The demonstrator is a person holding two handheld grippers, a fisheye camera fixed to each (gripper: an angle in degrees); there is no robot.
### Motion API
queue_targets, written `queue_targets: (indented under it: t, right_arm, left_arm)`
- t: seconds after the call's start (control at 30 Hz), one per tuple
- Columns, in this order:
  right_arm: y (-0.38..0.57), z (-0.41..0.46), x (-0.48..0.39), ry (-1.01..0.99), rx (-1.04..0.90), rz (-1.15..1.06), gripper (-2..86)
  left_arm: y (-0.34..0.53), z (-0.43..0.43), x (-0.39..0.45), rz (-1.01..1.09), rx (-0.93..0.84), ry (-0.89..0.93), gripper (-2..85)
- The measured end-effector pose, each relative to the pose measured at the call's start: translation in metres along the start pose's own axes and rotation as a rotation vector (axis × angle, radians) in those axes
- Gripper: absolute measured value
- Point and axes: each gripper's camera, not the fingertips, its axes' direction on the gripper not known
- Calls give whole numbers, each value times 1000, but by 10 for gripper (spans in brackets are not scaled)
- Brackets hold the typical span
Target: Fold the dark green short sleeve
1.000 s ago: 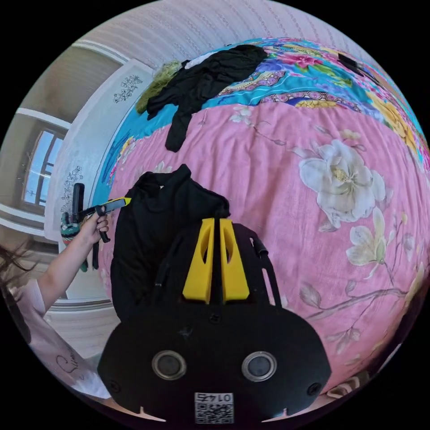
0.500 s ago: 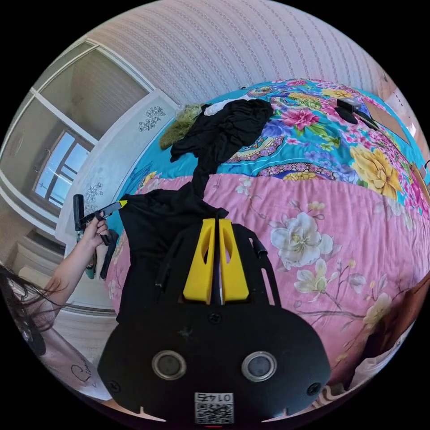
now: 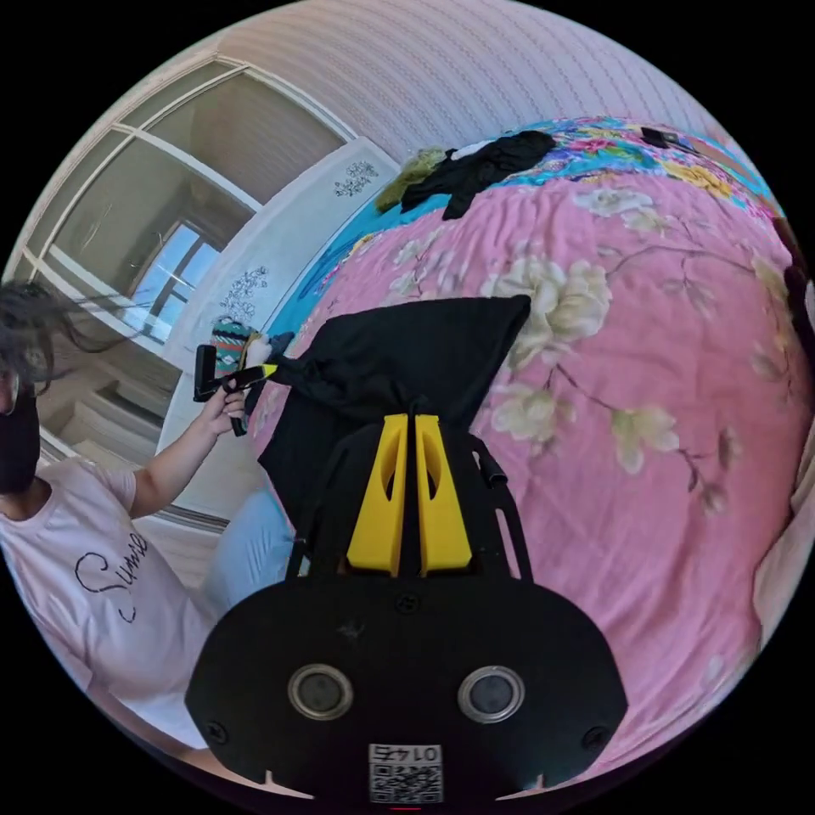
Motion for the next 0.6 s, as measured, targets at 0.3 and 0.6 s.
queue_targets:
  t: [0.3,0.6]
  right_arm:
    - [94,6,-40,175,-84,25,6]
    - [109,0,-73,206,-59,-82,16]
  left_arm:
    - [86,-27,0,-227,-3,-24,3]
    - [79,-42,86,71,-62,-209,48]
